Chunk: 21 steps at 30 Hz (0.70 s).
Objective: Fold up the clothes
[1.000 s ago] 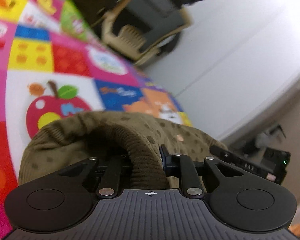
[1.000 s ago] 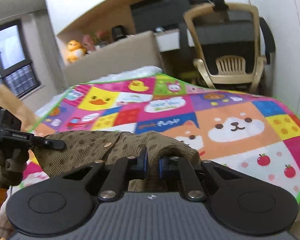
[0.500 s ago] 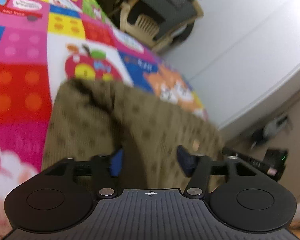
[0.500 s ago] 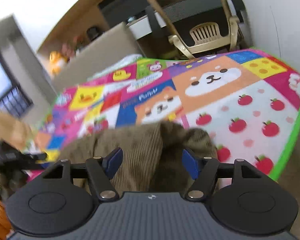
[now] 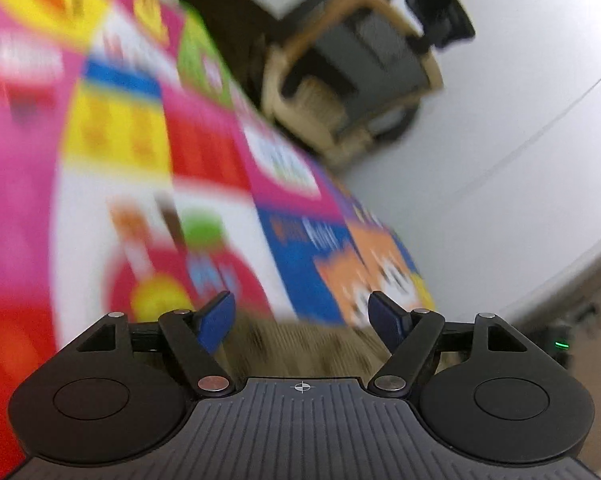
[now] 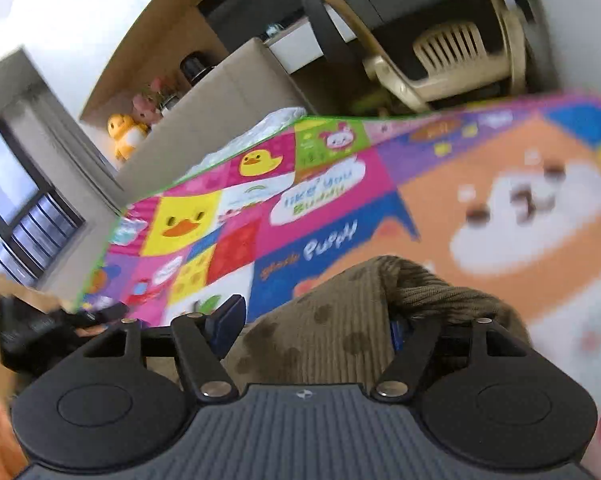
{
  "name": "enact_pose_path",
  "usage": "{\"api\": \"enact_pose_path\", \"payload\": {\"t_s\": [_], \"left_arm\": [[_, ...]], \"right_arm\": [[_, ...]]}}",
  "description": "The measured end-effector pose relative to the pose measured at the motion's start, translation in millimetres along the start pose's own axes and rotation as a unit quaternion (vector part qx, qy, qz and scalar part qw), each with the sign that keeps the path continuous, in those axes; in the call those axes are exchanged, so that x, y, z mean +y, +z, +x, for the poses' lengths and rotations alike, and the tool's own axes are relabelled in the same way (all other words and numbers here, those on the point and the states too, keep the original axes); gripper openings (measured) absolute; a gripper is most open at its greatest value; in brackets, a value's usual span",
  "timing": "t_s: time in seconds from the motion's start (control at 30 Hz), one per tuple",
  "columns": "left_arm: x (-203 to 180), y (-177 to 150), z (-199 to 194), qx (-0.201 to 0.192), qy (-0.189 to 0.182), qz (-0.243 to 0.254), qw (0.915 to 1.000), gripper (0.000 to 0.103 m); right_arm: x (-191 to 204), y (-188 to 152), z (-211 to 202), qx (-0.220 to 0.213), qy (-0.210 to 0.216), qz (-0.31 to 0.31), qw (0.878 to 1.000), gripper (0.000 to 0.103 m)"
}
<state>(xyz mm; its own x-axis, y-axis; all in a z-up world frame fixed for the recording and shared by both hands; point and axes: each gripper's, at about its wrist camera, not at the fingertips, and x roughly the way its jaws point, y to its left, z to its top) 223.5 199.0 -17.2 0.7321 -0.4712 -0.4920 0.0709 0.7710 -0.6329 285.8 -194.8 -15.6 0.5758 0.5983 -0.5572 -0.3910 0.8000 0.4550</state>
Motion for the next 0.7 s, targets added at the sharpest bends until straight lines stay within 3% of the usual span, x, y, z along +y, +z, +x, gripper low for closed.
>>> {"api": "enact_pose_path", "payload": {"t_s": [0.1, 0.17, 0.27, 0.37, 0.4, 0.53, 0.7], "left_arm": [[-6.2, 8.9, -14.3, -0.022, 0.030, 0.035, 0.9987, 0.078], [-18.6, 3.2, -29.4, -0.029, 0.020, 0.068, 0.9971, 0.080], [-43.9, -15.1, -39.0, -0.019, -0.023, 0.104, 0.9941, 0.088], [-62.8, -37.2, -21.9, 0.020, -0.075, 0.108, 0.9911, 0.091], [-67.1, -45.2, -9.9, 0.037, -0.076, 0.111, 0.9903, 0.091], [-74.9, -75.9, 11.9, 0.070, -0.027, 0.154, 0.9853, 0.090], [-74.7, -89.8, 3.4, 0.066, 0.032, 0.209, 0.9752, 0.089]], "right_arm": [[14.5, -3.5, -0.2, 0.012, -0.060, -0.084, 0.995, 0.070], [22.4, -19.4, -4.3, 0.020, -0.122, -0.158, 0.980, 0.079], [28.1, -40.2, -13.0, 0.014, -0.178, -0.214, 0.960, 0.082], [40.3, -46.7, -33.7, -0.007, -0.175, -0.229, 0.957, 0.082], [44.5, -48.7, -40.9, -0.014, -0.174, -0.234, 0.957, 0.082], [60.5, -57.7, -66.0, -0.040, -0.163, -0.250, 0.954, 0.084], [59.9, -88.8, -54.1, 0.014, -0.162, -0.252, 0.954, 0.084]]}}
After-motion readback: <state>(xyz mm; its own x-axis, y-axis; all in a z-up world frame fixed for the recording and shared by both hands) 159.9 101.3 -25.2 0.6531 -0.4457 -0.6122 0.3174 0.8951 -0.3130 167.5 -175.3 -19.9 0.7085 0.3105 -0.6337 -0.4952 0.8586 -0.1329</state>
